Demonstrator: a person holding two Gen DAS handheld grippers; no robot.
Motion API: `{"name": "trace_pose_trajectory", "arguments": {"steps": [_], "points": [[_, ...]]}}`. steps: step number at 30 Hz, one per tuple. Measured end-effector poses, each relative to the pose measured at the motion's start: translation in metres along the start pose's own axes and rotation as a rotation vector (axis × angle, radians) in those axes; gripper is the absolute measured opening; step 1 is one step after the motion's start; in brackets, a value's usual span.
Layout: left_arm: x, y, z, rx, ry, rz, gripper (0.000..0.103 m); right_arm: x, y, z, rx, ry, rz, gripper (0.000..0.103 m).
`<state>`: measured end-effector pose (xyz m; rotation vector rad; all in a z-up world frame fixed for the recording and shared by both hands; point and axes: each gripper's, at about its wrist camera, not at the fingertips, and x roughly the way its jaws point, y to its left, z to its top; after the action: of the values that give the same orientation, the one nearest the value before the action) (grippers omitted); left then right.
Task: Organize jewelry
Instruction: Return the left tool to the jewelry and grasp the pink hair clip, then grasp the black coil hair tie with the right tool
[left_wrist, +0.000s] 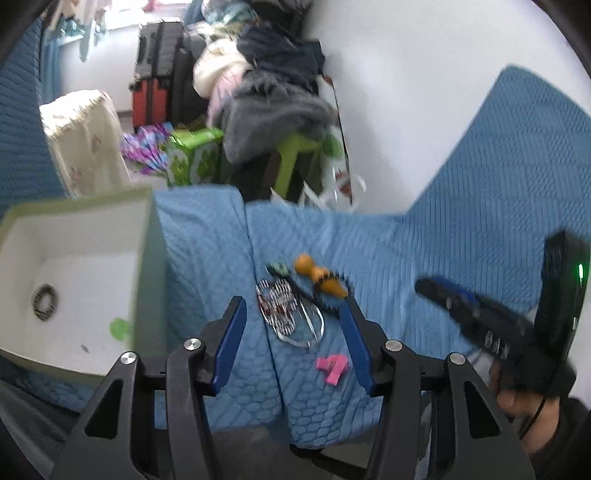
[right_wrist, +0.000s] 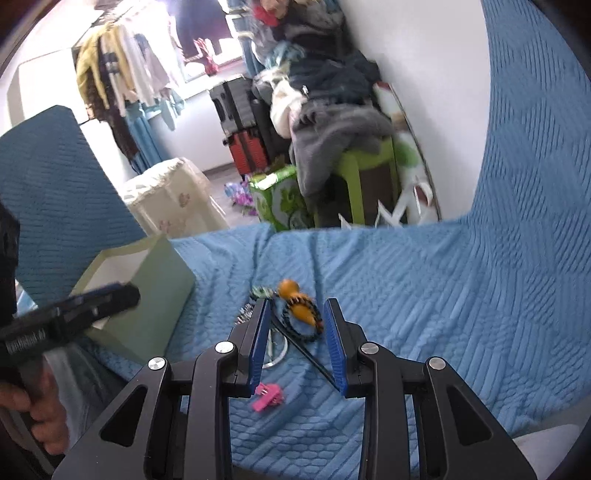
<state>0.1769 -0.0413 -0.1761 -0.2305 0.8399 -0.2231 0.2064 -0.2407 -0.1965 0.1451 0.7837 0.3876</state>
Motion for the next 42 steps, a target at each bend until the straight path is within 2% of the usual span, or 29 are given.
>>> {"name": "trace_pose_trajectory", "arguments": {"steps": [8,17,24,30,31,32,36,42], "points": [[0.050,-0.012,-0.035,0.034,0.128,-0.121,0.050,0.041,-0.016,0.001,-0.006,0.076,0.045,0.027],[0.080,-0.021,-0.055,0.059,0.231,-0.150,0.038,0.086,-0.015,-0.006,-0.011,0.199,0.068,0.025],[0.088,-0.028,-0.063,0.103,0.244,-0.145,0.036,0.104,-0.024,-0.015,0.045,0.275,0.060,0.025],[0.094,-0.029,-0.060,0.116,0.231,-0.144,0.025,0.109,-0.020,-0.015,0.037,0.273,0.063,0.022],[0.095,-0.030,-0.060,0.121,0.232,-0.145,0.016,0.111,-0.019,-0.014,0.035,0.272,0.061,0.021],[0.096,-0.030,-0.060,0.123,0.239,-0.151,0.014,0.111,-0.018,-0.014,0.031,0.271,0.058,0.019],[0.097,-0.032,-0.060,0.137,0.235,-0.144,0.012,0.115,-0.016,-0.015,0.018,0.273,0.030,0.009],[0.094,-0.021,-0.051,0.086,0.211,-0.147,0.009,0.105,-0.009,-0.011,-0.009,0.232,-0.002,0.007]]}}
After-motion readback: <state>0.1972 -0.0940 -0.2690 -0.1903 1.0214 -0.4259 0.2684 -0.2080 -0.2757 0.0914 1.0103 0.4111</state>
